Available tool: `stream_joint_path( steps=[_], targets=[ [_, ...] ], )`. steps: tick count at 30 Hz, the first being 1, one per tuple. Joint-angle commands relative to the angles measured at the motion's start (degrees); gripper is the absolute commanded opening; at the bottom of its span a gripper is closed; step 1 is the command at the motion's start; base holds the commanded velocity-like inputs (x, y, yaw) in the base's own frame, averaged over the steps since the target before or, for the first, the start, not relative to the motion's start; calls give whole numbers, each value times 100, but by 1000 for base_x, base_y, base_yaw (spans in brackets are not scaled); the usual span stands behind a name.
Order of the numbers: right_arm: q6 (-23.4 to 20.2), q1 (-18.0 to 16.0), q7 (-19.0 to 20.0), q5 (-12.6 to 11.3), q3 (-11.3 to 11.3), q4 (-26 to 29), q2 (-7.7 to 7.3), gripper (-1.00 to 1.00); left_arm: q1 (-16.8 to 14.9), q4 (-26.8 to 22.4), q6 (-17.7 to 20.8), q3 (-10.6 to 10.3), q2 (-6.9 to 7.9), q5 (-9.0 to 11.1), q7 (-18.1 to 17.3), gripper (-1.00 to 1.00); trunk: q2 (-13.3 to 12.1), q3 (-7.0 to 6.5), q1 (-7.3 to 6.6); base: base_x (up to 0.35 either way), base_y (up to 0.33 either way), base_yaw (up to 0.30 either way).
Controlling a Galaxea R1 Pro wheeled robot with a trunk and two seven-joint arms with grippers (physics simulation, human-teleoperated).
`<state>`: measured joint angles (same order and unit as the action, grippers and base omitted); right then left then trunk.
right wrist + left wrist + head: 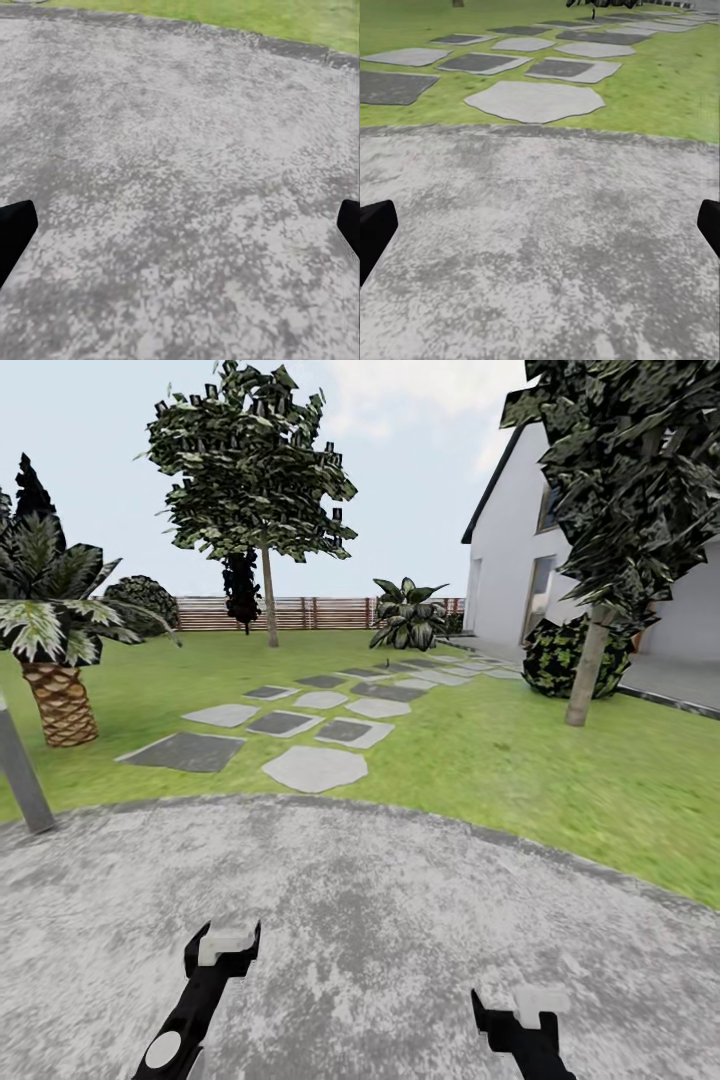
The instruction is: In the garden, pick up the pesticide atomizer on the floor and spray pesticide onto both trees until each tree trunk is fully covered.
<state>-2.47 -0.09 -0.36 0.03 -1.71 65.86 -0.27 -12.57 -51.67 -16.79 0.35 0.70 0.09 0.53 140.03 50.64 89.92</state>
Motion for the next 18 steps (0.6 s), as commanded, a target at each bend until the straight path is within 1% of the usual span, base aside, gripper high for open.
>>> stream_joint_path(
  steps=[1, 4, 7, 10, 12, 18],
  targets=[
    [-1, 0, -3, 5, -2, 2, 0, 100, 0, 0, 0, 0, 0, 0, 0, 100, 0, 0, 0, 335, 0, 0],
    [-111, 0, -4, 6, -4, -1, -5, 100, 0, 2, 0, -3, 0, 0, 0, 100, 0, 0, 0, 335, 0, 0],
    [-667, 0, 10, -16, -17, 2, -20, 100, 0, 5, 0, -8, 0, 0, 0, 100, 0, 0, 0, 335, 0, 0],
    [-908, 0, 14, -22, -27, 5, -24, 100, 0, 5, 0, -8, 0, 0, 0, 100, 0, 0, 0, 335, 0, 0],
    [-988, 0, 17, -25, -30, 5, -25, 100, 0, 7, 1, -9, 0, 1, 0, 100, 0, 0, 0, 335, 0, 0],
    [-1025, 0, 18, -26, -31, -2, -26, 100, 0, 8, 2, -7, 0, 8, 0, 100, 0, 0, 0, 335, 0, 0]
  ],
)
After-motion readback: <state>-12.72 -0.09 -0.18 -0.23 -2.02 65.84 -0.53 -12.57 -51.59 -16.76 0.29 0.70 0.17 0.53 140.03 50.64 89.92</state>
